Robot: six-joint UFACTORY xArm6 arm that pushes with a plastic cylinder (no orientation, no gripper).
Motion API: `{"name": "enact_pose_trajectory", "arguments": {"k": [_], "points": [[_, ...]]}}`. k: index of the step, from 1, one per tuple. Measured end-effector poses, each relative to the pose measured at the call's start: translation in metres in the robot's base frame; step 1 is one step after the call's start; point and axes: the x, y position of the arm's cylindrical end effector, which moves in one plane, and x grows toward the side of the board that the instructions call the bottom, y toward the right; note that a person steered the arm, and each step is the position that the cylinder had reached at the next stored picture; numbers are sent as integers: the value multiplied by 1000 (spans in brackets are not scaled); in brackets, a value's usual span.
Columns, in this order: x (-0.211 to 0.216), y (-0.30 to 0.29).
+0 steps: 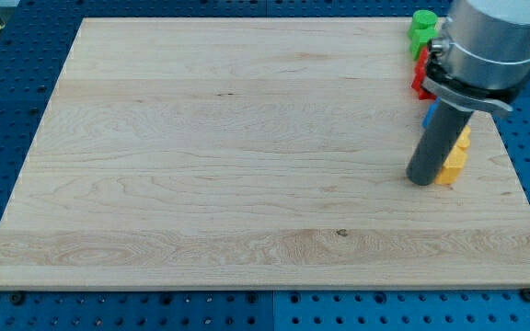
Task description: Move the arm to the bottom right corner
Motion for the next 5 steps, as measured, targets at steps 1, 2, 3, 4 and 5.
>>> {"name": "enact_pose_trajectory", "arguments": {"k": [1, 2, 3, 4, 5], "points": [[0, 5], [10, 5], [25, 23], [26, 42], [51, 42]]}}
